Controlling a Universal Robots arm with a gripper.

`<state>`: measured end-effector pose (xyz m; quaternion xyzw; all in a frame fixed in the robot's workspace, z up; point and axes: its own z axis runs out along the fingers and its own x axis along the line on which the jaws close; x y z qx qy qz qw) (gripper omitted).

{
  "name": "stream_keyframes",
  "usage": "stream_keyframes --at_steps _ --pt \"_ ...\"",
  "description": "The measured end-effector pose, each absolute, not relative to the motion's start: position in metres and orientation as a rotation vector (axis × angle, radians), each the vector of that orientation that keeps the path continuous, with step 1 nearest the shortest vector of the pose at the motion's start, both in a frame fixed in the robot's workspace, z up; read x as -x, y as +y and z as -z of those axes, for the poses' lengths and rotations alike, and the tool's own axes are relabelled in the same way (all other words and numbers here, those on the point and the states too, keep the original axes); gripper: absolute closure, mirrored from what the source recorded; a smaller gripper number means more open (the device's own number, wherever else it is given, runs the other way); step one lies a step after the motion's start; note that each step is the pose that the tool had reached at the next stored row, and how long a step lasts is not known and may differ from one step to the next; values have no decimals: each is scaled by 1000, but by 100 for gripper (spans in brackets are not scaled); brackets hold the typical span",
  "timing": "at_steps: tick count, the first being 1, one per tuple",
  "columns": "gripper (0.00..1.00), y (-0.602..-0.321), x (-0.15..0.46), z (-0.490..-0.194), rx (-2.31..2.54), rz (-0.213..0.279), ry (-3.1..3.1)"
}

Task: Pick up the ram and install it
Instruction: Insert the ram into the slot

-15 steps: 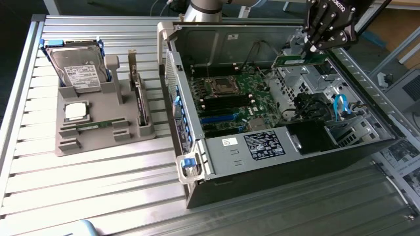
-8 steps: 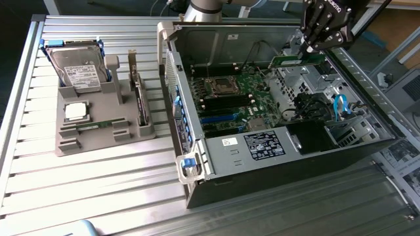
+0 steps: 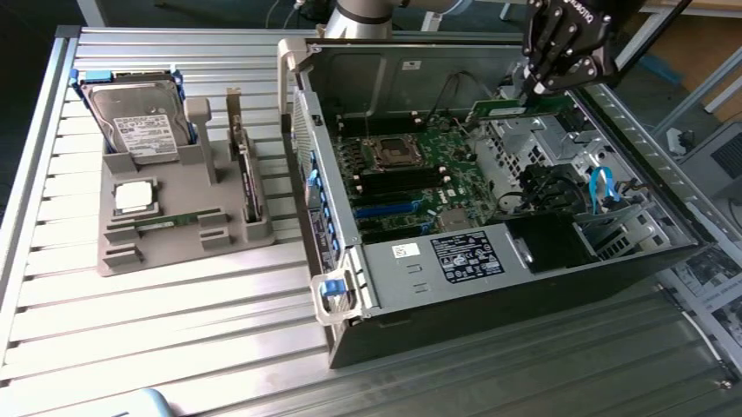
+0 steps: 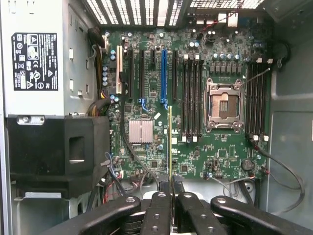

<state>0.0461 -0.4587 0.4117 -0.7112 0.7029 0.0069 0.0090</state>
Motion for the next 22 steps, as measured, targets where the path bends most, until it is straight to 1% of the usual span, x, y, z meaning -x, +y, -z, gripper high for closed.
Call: stream_keyframes --at_steps 22 --pt "88 -458 -14 -399 2222 -21 2196"
